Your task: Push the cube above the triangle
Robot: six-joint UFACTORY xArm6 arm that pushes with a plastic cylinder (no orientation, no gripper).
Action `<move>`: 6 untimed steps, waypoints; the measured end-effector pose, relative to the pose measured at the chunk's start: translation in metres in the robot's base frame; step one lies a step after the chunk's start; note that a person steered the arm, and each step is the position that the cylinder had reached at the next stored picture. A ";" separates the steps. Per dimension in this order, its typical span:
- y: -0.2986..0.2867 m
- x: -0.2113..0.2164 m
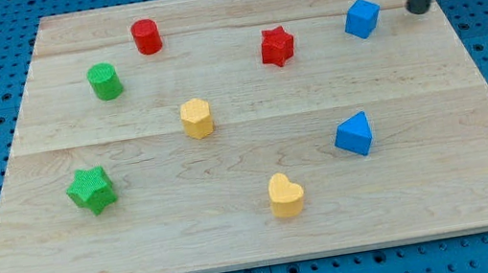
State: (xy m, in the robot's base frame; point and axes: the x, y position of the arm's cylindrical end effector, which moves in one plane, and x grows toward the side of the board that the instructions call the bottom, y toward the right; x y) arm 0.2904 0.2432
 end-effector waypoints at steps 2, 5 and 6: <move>-0.013 -0.030; -0.058 -0.016; -0.059 0.016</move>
